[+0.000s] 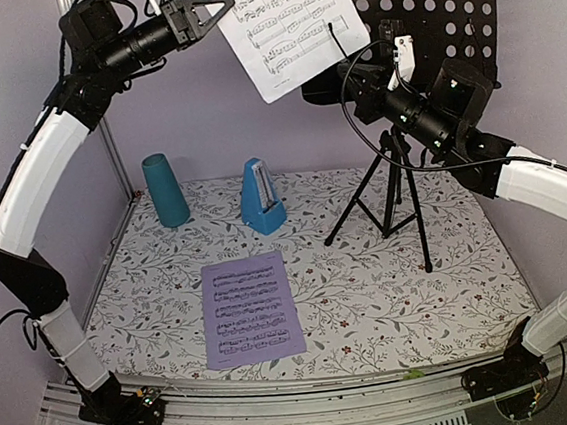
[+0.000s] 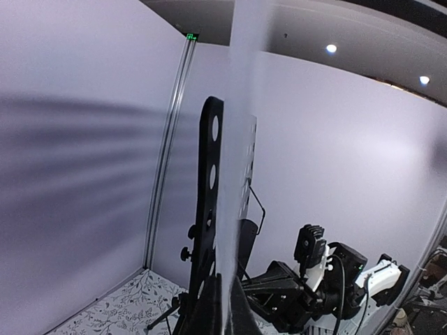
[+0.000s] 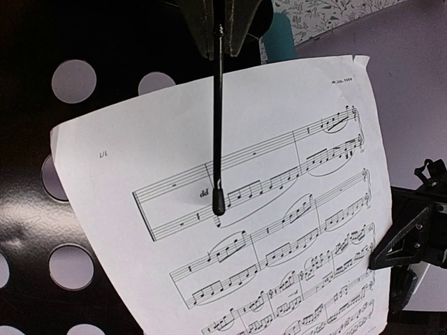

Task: Set up the instrument practice props
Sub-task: Hold the sheet music from the music stand.

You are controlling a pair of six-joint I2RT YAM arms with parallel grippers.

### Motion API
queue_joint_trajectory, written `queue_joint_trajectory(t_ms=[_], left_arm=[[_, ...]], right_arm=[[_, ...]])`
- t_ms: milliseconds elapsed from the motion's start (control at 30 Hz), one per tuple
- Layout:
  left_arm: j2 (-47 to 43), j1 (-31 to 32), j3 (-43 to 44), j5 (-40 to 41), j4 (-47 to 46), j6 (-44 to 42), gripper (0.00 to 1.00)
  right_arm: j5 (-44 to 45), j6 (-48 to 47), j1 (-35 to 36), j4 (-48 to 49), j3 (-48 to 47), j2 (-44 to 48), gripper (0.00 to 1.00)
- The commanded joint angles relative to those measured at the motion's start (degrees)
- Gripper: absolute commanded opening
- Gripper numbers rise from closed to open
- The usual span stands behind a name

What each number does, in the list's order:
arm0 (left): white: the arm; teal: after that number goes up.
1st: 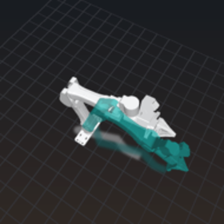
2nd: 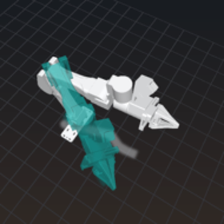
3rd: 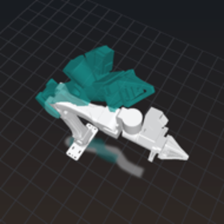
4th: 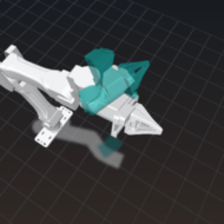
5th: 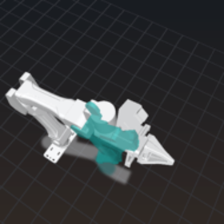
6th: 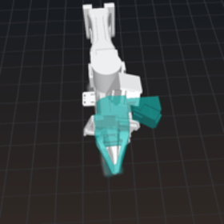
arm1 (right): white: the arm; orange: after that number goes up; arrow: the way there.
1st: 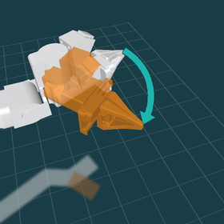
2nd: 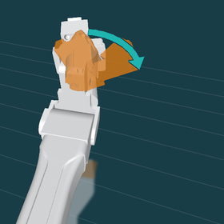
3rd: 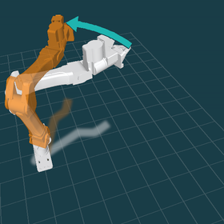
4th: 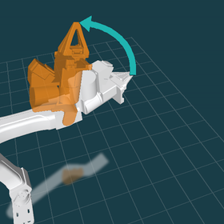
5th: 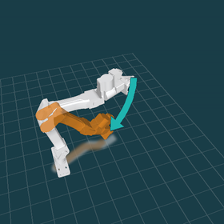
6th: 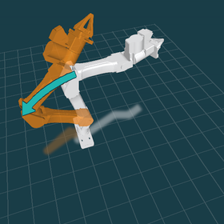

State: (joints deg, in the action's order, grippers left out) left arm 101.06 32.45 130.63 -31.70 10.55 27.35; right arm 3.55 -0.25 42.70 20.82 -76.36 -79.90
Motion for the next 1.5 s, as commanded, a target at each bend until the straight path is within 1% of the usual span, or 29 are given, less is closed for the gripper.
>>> queue_joint_trajectory(t_ms=[0,200,300,467,667,967,1000,1067,1133,1233,1300,1467], left_arm=[[2.8,-0.5,2.0,-2.6,4.3,-3.8,0.00],[7.7,-0.5,7.8,-7.0,4.4,-6.7,0.00],[9.4,-0.1,8.7,-9.0,1.1,-6.2,0.00],[14.4,0.2,13.8,-11.3,0.1,-5.0,0.00],[15.6,0.2,14.5,-12.7,-4.3,-2.2,0.00],[17.0,0.2,15.0,-13.8,-6.2,0.1,0.00],[17.1,0.2,15.0,-13.9,-6.7,0.5,0.00],[17.3,0.3,15.0,-13.7,-7.7,1.3,0.01],[17.6,0.4,15.0,-13.2,-8.2,2.0,0.07],[18.0,0.7,15.0,-12.5,-8.6,2.8,0.07],[18.2,0.9,14.9,-11.9,-8.5,3.2,0.11],[17.9,1.0,14.7,-9.6,-8.6,3.4,0.07]], right_arm=[[-1.3,-0.7,0.0,-4.4,-0.4,-1.4,0.00],[-1.5,-0.7,0.0,-5.1,-0.5,-1.3,0.00],[-1.4,-0.8,0.0,-5.6,-0.5,-1.4,0.00],[-1.3,-0.9,0.0,-6.2,-0.6,-1.4,0.00],[-1.6,-0.4,0.0,-6.6,-1.1,-2.0,0.00],[-1.0,-0.1,0.0,-7.5,-2.6,-3.0,0.00],[-0.7,1.6,-0.1,-7.5,-2.7,-3.1,0.00],[-0.3,2.1,0.0,-7.7,-2.8,-3.2,0.00],[0.1,2.7,-0.1,-8.1,-3.3,-3.5,0.00],[1.0,3.9,-0.1,-9.1,-4.2,-3.8,0.00],[1.2,4.3,-0.1,-9.5,-4.7,-4.0,0.00],[1.9,5.0,-0.1,-10.4,-5.7,-4.6,0.00]])
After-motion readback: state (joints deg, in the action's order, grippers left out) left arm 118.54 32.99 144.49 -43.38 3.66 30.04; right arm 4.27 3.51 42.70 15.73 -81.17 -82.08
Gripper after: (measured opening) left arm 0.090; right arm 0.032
